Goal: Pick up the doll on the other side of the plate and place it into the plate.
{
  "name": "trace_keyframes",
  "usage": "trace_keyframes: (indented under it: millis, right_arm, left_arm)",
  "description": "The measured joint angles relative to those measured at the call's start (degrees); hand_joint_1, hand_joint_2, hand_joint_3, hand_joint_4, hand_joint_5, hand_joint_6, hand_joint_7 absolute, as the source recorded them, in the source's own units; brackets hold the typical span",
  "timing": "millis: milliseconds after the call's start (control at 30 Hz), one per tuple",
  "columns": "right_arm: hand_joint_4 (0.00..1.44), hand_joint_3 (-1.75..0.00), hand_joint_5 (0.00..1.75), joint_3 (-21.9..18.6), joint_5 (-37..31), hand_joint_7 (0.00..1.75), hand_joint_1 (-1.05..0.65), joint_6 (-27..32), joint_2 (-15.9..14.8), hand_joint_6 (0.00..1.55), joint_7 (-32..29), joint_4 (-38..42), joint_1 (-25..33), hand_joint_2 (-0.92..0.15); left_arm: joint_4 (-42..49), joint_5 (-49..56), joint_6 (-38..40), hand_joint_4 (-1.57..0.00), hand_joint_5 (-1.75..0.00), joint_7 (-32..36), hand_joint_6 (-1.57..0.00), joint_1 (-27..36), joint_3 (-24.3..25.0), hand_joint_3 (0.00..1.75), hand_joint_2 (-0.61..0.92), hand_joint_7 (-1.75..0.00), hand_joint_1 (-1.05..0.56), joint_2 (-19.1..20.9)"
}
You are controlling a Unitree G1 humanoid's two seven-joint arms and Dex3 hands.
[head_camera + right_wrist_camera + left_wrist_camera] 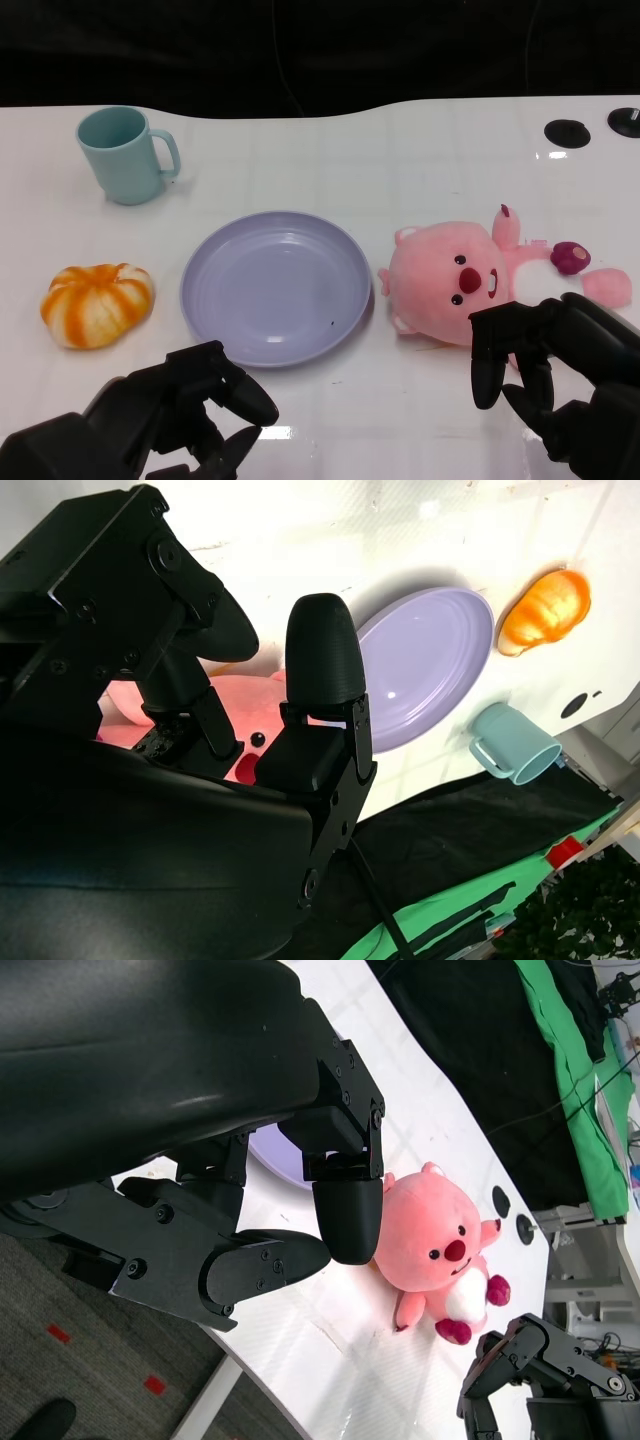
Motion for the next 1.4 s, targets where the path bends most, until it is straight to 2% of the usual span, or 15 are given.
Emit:
trace_keyframes:
  millis: [1033, 1100, 1167, 1233, 1400]
  right_arm:
    - [0.85, -1.45, 1.75, 0.05, 0.02, 1.42, 0.05, 0.02, 0.01, 0.82, -0.11, 1.28, -0.34, -0.27]
    - [0.84, -1.43, 1.74, 0.03, 0.32, 1.38, 0.06, 0.03, 0.17, 0.8, -0.26, 1.28, -0.34, -0.27]
    - [0.81, -1.33, 1.65, -0.03, 0.48, 1.23, 0.04, -0.07, 0.65, 0.77, -1.02, 1.28, -0.34, -0.3]
    - [0.75, -1.15, 1.45, -0.38, 0.68, 1.03, 0.02, -0.85, 1.35, 0.75, -2.61, 1.45, -0.33, -0.4]
    - [0.6, -0.57, 1.09, -1.97, 0.18, 0.56, -0.15, -0.76, 3.31, 0.67, -6.72, 1.4, -0.34, -0.66]
  left_arm:
    - [0.14, 0.06, -0.52, -0.57, -1.65, -0.22, -0.61, -0.23, 0.12, 0.64, 0.83, -1.32, -0.26, 0.04]
    - [0.21, 0.06, -0.56, -0.57, -1.65, -0.24, -0.61, -0.23, 0.16, 0.63, 0.83, -1.32, -0.26, 0.06]
    - [0.36, 0.06, -0.58, -0.57, -1.65, -0.3, -0.61, -0.23, 0.23, 0.62, 0.83, -1.32, -0.26, 0.06]
    - [0.45, 0.06, -0.58, -0.57, -1.65, -0.44, -0.6, -0.22, 0.29, 0.62, 0.83, -1.32, -0.26, 0.06]
    - [0.45, 0.05, -0.58, -0.57, -1.65, -0.55, -0.6, -0.18, 0.56, 0.61, 0.84, -1.32, -0.25, 0.15]
